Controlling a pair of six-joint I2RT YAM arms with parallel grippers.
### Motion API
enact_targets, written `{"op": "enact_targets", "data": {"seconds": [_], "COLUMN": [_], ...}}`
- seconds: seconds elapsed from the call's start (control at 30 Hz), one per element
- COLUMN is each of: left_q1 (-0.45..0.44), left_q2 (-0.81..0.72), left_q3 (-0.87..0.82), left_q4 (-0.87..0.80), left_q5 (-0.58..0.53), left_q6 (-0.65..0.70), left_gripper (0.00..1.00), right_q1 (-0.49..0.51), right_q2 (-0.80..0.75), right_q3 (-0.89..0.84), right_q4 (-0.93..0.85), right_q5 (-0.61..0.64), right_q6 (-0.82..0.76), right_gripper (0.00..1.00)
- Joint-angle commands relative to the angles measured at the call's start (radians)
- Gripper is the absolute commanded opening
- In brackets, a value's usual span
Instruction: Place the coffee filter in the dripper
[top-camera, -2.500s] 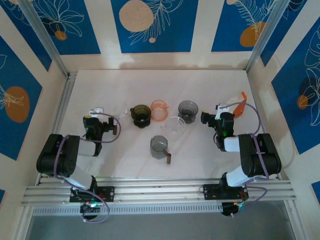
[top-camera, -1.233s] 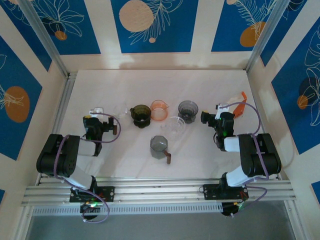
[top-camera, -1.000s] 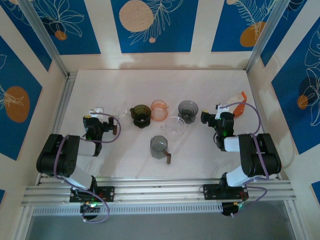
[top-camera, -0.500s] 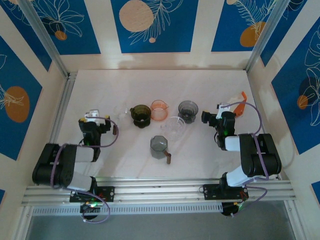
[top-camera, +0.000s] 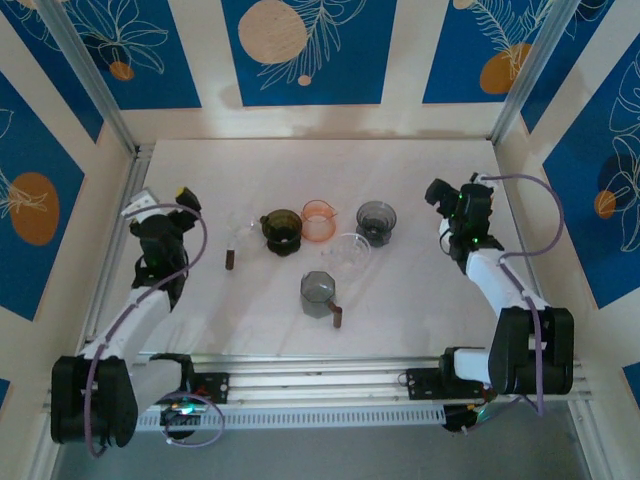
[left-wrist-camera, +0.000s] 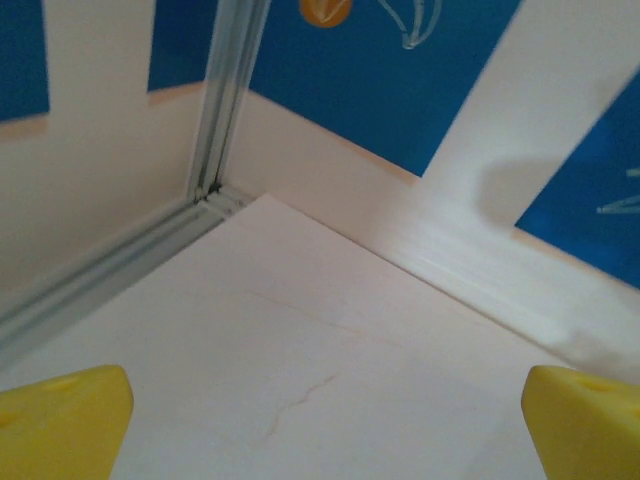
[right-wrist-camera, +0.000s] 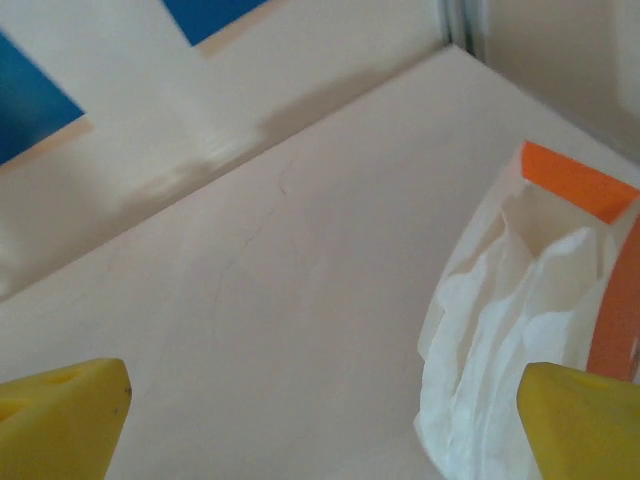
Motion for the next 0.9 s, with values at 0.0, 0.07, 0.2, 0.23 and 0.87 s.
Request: {"op": "enact_targets", "data": {"seconds": [0.0,0.07,0.2,0.23,0.87], "left_q1": [0.041,0.044,0.044,0.044,-0.296], "left_q2": [-0.015,-0.023,-0.045,-0.045,-0.008], "left_q3": [0.069,0.069,0.037,0.049,0.184], "left_q4": [-0.198,-0.153,-0.021,-0.023,-0.512], "left_q5": [0.138,0.222,0.351,0.381,0.589], "left_q6": [-0.216,-0.220,-0.286,-0.293,-0.144], "left_gripper": [1.00,1.00,1.00,1.00,0.75], "right_q1": [-0.065,-0.052,-0.012,0.005,0.300], "right_q2": [0.036,0.031,-0.023,-0.028,-0.037], "right_q3": [0.093,0.088,0.069,0.089,0.184], "right_q4": [-0.294,-0.274,-0.268,-0.312,-0.627], "right_q5": [-0.222,-0.243,-0.291,-0.304,-0.211], "right_q6": [0.179,0.165,0.127,0.104,-0.015], "right_gripper": [0.98,0.93,0.93,0.93,0.82]}}
